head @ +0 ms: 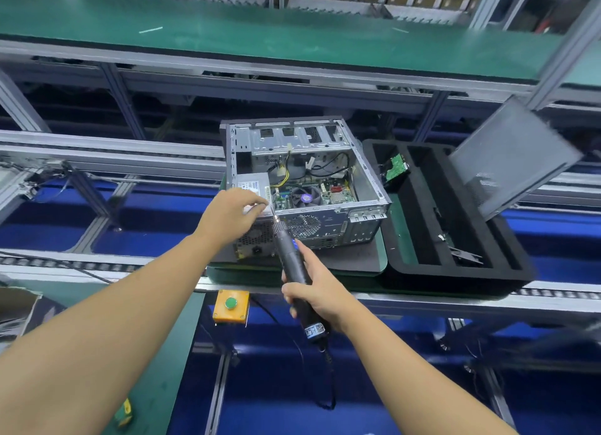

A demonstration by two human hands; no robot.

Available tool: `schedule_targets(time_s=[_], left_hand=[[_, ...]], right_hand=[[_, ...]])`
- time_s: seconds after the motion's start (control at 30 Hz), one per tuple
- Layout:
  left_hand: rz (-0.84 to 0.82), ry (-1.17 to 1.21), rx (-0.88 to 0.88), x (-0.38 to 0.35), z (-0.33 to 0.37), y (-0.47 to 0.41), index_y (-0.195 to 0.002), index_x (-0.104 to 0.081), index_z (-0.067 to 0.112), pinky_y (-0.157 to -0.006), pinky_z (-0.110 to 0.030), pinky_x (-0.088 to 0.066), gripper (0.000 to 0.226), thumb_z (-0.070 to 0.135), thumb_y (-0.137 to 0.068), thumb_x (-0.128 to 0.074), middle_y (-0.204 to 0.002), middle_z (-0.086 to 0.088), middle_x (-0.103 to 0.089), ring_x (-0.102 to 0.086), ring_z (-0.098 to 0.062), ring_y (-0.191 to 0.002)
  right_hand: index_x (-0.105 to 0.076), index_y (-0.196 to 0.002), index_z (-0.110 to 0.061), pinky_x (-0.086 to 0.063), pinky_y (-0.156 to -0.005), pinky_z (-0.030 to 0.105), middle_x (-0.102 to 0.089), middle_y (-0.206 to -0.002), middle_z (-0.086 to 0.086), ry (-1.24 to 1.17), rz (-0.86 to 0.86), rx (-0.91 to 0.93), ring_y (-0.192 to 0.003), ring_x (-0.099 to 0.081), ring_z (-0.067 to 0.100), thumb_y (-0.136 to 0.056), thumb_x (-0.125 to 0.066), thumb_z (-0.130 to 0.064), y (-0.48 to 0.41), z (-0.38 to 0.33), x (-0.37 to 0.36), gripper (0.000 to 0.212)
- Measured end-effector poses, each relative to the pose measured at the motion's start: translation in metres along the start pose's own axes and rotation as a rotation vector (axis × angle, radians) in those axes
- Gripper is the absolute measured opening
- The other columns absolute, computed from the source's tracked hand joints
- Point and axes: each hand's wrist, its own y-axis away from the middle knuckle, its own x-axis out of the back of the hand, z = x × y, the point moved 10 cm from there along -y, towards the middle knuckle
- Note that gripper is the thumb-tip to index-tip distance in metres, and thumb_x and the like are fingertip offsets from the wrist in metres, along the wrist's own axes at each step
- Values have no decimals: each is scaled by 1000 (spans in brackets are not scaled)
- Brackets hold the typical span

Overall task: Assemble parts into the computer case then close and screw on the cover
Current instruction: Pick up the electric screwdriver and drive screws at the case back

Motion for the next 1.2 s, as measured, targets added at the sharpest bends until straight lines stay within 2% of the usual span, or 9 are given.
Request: schedule_targets(time_s=[0.2, 0.37, 0.43, 0.57, 0.7, 0.8, 0.9, 1.07, 1.2], left_hand=[[-65, 181, 134, -41, 48, -35, -79, -67, 28, -52, -18, -35, 20, 22, -95, -57, -57, 16, -61, -53, -2, -53], [-155, 229, 143, -95, 101, -74, -85, -71, 34, -42, -13, -35, 24, 22, -95, -53, -57, 15, -64, -50, -3, -43], [-238, 207, 129, -127, 128, -94, -88, -70, 35, -44, -12, -36, 25, 17, -92, -53, -65, 14, -67, -51, -1, -45], [-396, 161, 91, -194, 183, -134, -91, -71, 34, -54, -11, -37, 27, 16, -90, -52, -75, 21, -67, -58, 5, -60], [-516, -174, -25, -253, 219, -170, -103, -70, 34, -76, -29, -52, 27, 24, -93, -47, -102, 15, -69, -63, -12, -96], [-596, -288, -101, -297, 243, -187, -102, -69, 30, -74, -30, -48, 25, 22, -92, -48, -109, 9, -69, -62, -17, -100], [-704, -198, 50, -341, 242, -190, -102, -71, 23, -84, -37, -54, 26, 13, -92, -50, -111, 4, -70, -64, -18, -100], [-828, -194, 281, -398, 204, -182, -110, -70, 12, -95, -32, -50, 26, 4, -94, -52, -115, -5, -69, -64, -22, -105], [-843, -171, 417, -437, 182, -179, -123, -65, 9, -97, -31, -48, 30, 5, -95, -54, -121, -11, -66, -64, -27, -109]], right_hand=[[-37, -149, -34, -51, -57, 36, -63, -88, 3, 17, 47, 70, -71, -55, 26, -81, -68, -12, 13, -27, 59, 78], [-39, -147, -42, -50, -59, 39, -62, -86, 11, -10, 130, 49, -71, -53, 31, -82, -68, -15, 25, -29, 148, 76], [-39, -146, -44, -50, -58, 38, -63, -85, 11, -34, 188, 34, -69, -53, 30, -82, -66, -13, 30, -28, 188, 76], [-40, -149, -33, -50, -58, 39, -63, -83, 8, -40, 265, 45, -66, -54, 29, -85, -62, -10, 39, -35, 271, 72], [-36, -153, -29, -51, -56, 35, -66, -85, 2, -41, 339, 12, -66, -56, 25, -90, -61, -5, 43, -31, 351, 72], [-33, -155, -28, -52, -58, 35, -66, -85, 4, -49, 385, -16, -69, -55, 25, -95, -58, -3, 44, -24, 399, 70], [-35, -154, -24, -53, -57, 36, -61, -90, 10, -56, 390, -27, -68, -56, 22, -97, -55, -1, 42, -19, 432, 65], [-35, -154, -28, -52, -52, 31, -58, -88, 11, -86, 362, -46, -59, -57, 17, -97, -56, -3, 40, -7, 467, 66], [-36, -154, -28, -53, -57, 35, -59, -97, 10, -107, 348, -34, -68, -56, 20, -95, -58, -4, 33, 3, 481, 67]])
